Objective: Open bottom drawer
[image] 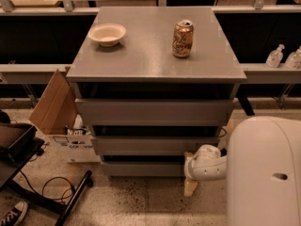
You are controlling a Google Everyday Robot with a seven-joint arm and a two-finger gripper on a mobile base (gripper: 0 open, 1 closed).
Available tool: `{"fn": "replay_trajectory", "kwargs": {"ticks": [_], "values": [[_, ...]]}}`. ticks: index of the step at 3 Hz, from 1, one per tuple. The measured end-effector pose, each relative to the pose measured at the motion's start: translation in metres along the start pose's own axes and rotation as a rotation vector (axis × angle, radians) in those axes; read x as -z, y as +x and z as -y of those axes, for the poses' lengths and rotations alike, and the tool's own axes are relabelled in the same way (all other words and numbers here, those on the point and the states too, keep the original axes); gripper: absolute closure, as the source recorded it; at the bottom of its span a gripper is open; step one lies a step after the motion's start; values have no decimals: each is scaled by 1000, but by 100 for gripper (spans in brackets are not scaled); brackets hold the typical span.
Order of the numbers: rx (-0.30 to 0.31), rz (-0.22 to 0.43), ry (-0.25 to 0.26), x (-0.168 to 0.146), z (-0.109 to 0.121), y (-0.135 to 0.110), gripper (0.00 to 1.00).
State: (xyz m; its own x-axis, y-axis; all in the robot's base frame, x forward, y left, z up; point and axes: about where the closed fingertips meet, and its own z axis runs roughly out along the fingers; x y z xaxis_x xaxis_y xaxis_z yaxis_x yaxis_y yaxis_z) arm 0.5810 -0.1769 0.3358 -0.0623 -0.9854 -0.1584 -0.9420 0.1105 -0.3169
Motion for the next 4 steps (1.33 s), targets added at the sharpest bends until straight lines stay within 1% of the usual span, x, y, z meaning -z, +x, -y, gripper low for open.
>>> {"fn": "replay_trajectory", "kwargs": {"ticks": [1,2,3,4], "values": [[-5,-92,-58,-2,-53,8,0],[8,-139,-40,-2,-54,9,0],[8,-137,-40,-2,-53,10,0],[30,-130,-56,-25,-56,-8,0]]}}
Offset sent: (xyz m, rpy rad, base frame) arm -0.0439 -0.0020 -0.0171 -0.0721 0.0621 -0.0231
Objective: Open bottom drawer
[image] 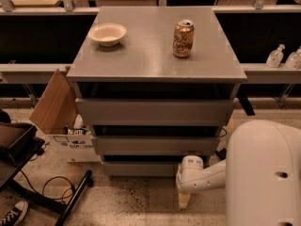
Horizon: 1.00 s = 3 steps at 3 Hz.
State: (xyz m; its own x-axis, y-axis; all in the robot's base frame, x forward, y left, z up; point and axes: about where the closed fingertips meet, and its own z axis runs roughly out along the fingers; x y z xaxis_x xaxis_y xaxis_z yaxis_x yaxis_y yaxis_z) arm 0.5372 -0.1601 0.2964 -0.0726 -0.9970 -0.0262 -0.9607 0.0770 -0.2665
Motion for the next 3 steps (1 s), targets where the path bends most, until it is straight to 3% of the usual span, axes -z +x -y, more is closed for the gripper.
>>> {"fn": "replay_trajectory", "kwargs": {"ticks": [1,3], "values": [[9,-13,-9,-33,6,-18,0],[-6,-24,33,-86,37,-31,0]]}}
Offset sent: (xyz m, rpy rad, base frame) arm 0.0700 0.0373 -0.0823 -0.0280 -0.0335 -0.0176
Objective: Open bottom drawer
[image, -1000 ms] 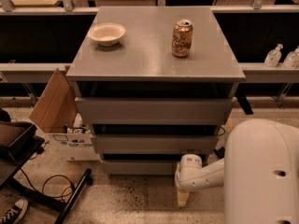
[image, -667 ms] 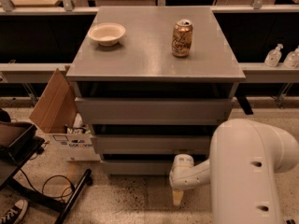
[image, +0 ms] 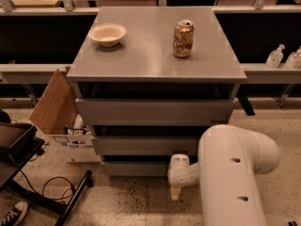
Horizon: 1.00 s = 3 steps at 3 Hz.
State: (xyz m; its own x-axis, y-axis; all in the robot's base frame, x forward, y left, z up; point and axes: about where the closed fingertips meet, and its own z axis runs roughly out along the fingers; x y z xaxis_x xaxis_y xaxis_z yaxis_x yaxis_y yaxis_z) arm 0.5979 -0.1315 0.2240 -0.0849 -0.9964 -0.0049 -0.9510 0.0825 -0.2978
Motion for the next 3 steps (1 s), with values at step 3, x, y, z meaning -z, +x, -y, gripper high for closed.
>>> {"fn": "replay_trajectory", "kwargs": {"ticks": [3], "values": [[-3,32,-2,-52,37,-25,18]]}}
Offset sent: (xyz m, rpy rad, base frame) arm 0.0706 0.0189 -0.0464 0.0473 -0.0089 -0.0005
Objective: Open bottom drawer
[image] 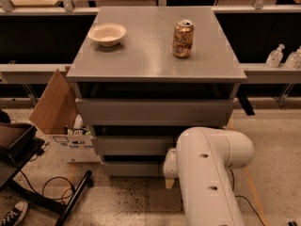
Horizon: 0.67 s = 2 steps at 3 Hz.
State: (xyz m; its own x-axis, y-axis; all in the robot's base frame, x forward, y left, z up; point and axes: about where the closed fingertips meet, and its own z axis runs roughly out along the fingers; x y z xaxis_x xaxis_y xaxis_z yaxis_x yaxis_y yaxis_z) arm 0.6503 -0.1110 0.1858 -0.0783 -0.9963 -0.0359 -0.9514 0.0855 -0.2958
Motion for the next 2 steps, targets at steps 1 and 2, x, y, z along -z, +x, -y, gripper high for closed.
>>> {"fn": "replay_trajectory", "kwargs": {"ticks": [1,2], "values": [[-1,-8,-4,22,-1,5,41],[10,-15,-30,59,-25,16,65]]}}
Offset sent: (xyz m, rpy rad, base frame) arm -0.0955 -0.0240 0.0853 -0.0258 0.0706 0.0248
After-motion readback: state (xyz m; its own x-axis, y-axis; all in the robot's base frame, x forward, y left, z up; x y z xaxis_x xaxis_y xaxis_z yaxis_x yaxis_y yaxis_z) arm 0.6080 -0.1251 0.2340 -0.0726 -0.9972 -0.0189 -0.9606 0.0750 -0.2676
